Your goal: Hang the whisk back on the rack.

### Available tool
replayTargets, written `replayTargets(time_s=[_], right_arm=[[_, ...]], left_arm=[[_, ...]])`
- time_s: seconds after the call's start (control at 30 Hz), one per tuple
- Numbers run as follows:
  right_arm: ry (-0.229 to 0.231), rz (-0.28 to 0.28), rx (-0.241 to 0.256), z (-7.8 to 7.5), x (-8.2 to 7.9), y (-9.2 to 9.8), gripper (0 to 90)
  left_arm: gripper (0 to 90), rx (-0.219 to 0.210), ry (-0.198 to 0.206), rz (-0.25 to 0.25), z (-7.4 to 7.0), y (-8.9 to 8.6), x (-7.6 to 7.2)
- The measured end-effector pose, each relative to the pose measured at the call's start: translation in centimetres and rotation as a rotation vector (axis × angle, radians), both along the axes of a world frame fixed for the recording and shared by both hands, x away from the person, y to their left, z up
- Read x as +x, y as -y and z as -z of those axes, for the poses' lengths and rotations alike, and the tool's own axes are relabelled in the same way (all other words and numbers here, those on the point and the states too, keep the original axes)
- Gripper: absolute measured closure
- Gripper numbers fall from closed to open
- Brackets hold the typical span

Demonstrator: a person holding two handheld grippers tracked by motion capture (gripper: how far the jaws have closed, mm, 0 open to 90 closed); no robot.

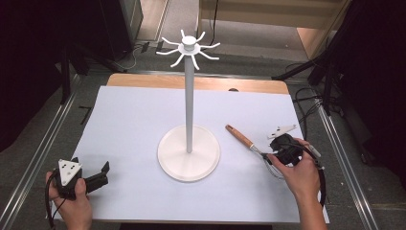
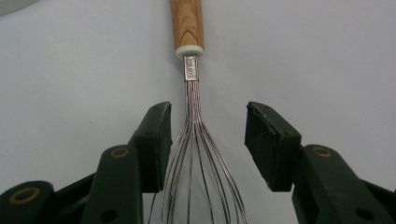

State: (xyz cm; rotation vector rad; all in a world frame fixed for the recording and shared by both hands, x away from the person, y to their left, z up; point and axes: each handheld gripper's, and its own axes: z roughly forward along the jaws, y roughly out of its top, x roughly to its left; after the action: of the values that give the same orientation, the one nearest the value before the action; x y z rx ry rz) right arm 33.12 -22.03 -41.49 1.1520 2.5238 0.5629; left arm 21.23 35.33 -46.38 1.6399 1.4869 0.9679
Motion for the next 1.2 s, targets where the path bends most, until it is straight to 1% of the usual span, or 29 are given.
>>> replayTargets(time_s=[0.17, 0.27, 0.53, 0.7, 0.73, 0.8, 0.97, 1.07, 1.2], right_arm=[[-0.003, -0.014, -0.016, -0.2, 0.6, -0.6, 53.0], [-0.008, -0.015, -0.013, -0.2, 0.8, -0.9, 53.0], [-0.017, -0.019, -0.026, -0.2, 1.6, -1.9, 55.1], [-0.036, -0.023, -0.02, -0.2, 2.0, -2.5, 55.1], [-0.043, -0.03, -0.027, -0.1, 2.2, -2.8, 55.1], [-0.045, -0.035, -0.031, 0.0, 2.3, -2.9, 55.1], [-0.059, -0.037, -0.029, 0.0, 2.8, -3.2, 56.1], [-0.078, -0.046, -0.037, 0.3, 3.3, -3.6, 57.2], [-0.086, -0.043, -0.044, 0.5, 3.7, -3.9, 57.7]], left_arm=[[1.8, -0.002, 0.001, 0.001, 0.0, 0.0, 0.0], [1.8, -0.002, 0.001, 0.001, 0.0, 0.0, 0.0], [1.8, -0.006, 0.003, 0.0, 0.0, 0.0, 0.0], [1.8, -0.009, 0.003, 0.002, 0.0, -0.1, 0.0], [1.8, -0.008, 0.003, 0.002, 0.0, -0.1, 0.0], [1.8, -0.008, 0.004, 0.001, 0.0, -0.1, 0.0], [1.8, -0.008, 0.003, 0.002, 0.0, -0.1, 0.0], [1.8, -0.006, 0.002, 0.001, 0.0, -0.1, 0.0], [1.9, -0.008, 0.003, 0.001, 0.0, -0.1, 0.0]])
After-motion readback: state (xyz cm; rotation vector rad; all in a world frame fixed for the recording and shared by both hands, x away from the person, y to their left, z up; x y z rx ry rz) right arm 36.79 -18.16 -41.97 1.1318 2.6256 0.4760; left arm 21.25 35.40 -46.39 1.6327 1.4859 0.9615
